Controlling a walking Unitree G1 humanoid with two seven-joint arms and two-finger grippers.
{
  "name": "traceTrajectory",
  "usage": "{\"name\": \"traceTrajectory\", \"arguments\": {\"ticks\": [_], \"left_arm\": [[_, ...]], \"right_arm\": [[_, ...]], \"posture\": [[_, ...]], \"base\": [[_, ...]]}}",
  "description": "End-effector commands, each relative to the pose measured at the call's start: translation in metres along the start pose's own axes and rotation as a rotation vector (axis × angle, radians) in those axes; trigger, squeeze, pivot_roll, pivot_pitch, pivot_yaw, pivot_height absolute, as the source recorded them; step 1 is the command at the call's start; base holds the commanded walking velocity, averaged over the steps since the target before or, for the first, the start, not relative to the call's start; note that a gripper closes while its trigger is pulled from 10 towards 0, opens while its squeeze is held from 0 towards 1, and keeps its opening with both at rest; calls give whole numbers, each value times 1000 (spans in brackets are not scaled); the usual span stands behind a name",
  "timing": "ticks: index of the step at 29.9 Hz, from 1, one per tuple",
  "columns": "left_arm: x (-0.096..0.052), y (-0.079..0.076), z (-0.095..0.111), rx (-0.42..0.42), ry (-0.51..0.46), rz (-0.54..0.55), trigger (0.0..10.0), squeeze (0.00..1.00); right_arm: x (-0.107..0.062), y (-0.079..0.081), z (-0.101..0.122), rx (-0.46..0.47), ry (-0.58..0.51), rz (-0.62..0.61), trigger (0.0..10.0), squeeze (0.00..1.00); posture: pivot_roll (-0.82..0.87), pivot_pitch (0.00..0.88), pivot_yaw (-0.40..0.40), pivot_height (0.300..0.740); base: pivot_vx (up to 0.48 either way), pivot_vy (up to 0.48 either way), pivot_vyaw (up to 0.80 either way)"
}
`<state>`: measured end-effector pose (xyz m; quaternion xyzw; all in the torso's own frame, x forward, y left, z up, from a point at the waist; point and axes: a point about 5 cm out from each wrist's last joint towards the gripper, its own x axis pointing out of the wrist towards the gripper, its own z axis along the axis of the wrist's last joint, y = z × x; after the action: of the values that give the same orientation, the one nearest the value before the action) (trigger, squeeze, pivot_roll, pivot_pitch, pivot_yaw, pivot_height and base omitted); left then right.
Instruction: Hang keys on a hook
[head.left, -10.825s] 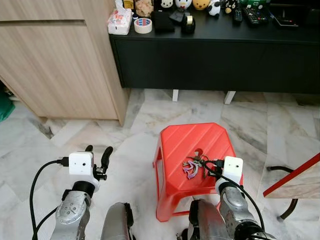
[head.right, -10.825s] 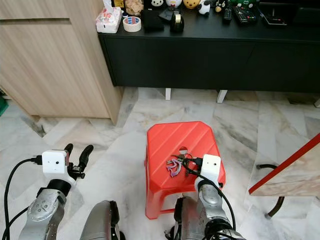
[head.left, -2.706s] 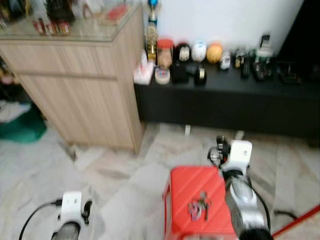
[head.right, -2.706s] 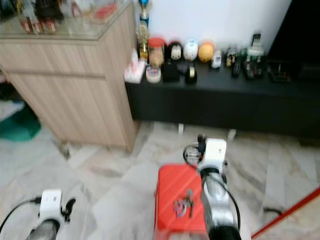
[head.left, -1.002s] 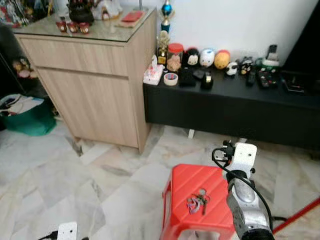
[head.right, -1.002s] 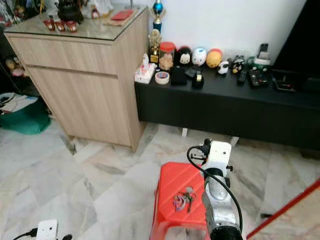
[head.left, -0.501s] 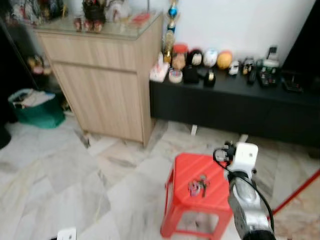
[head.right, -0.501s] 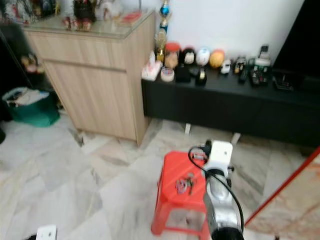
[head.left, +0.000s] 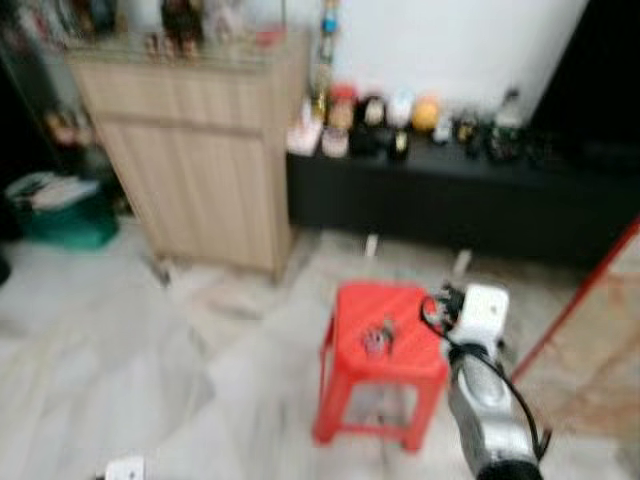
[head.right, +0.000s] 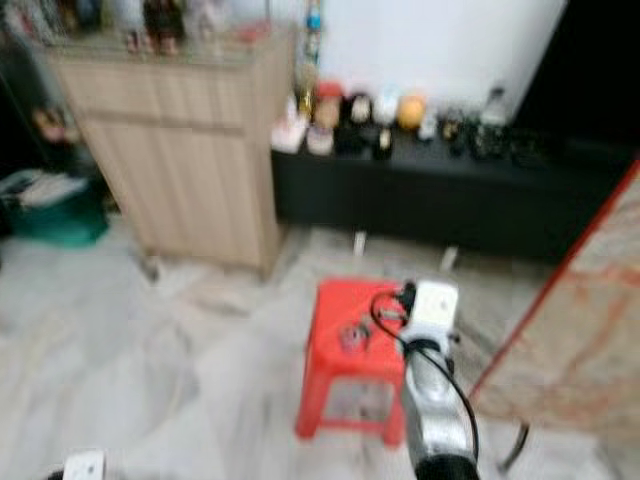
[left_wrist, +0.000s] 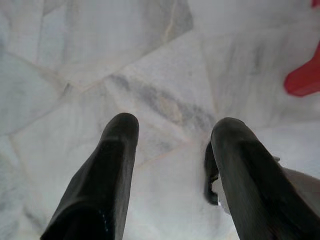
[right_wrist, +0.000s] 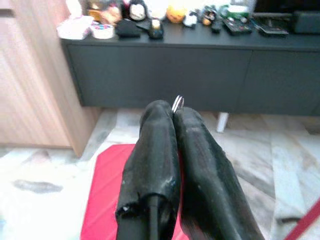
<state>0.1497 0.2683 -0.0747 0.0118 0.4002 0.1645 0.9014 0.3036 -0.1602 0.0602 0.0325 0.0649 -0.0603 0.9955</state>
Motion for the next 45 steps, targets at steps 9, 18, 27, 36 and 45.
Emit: {"name": "traceTrajectory", "arguments": {"ticks": [9,18,27,36,45], "left_arm": [[-2,0,-9,3,40,-1,10000,0],[-1,-6,-4,5,10,-17,10000,0],[-2,-8,-6,7,11,-21,10000,0],[-3,-4,-9,26,23,-29,10000,0],[-2,-5,-8,50,31,-47,10000,0]], "right_arm": [[0,-12,1,3,3,-34,10000,0],[-3,-34,-7,43,47,-129,10000,0],[3,-23,1,44,24,-104,10000,0],[3,-23,2,53,17,-114,10000,0],[1,-26,1,56,16,-134,10000,0]], "posture": [[20,0,-39,740],[19,0,-40,740],[24,0,-43,740],[14,0,-38,740],[11,0,-30,740]], "base": [[0,0,0],[0,-335,0],[0,-341,0],[0,-391,0],[0,-480,0]]}}
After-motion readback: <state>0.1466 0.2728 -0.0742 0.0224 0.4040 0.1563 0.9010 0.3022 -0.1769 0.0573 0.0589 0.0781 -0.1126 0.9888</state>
